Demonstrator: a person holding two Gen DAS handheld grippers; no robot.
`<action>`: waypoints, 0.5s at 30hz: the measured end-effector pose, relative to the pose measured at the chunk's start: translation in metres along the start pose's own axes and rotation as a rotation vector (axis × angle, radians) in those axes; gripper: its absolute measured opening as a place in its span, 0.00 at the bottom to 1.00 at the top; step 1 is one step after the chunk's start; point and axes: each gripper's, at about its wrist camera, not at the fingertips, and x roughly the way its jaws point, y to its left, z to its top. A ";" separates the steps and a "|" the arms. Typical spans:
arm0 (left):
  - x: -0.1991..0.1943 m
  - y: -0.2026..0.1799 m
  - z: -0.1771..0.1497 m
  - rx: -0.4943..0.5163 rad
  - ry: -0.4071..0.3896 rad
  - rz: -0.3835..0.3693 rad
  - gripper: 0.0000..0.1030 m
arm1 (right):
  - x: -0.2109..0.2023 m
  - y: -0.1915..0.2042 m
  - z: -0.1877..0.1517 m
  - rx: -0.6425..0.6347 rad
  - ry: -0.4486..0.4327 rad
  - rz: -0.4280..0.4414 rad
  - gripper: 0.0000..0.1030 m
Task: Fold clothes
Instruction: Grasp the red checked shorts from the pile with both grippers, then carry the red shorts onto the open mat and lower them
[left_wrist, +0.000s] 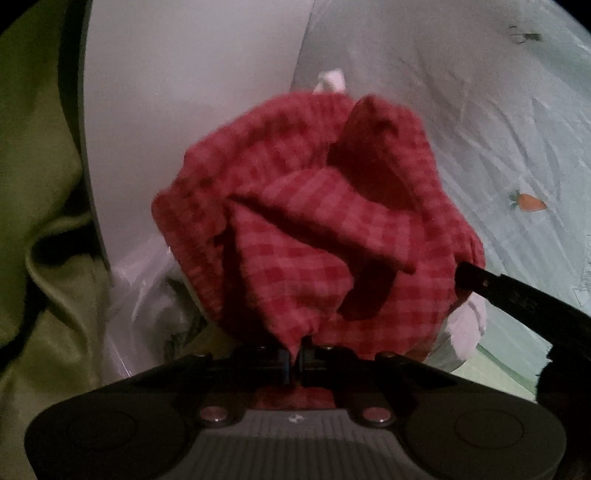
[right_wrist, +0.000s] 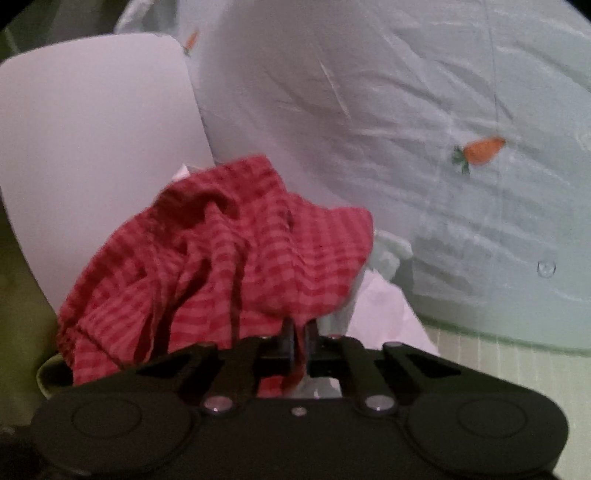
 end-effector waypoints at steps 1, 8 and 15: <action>-0.005 -0.004 0.000 0.020 -0.018 0.007 0.03 | -0.005 -0.001 0.000 -0.001 -0.012 0.000 0.04; -0.038 -0.047 -0.009 0.124 -0.100 -0.003 0.02 | -0.047 -0.038 -0.001 0.039 -0.088 -0.047 0.03; -0.046 -0.129 -0.070 0.190 -0.040 -0.075 0.02 | -0.112 -0.124 -0.040 0.107 -0.091 -0.154 0.02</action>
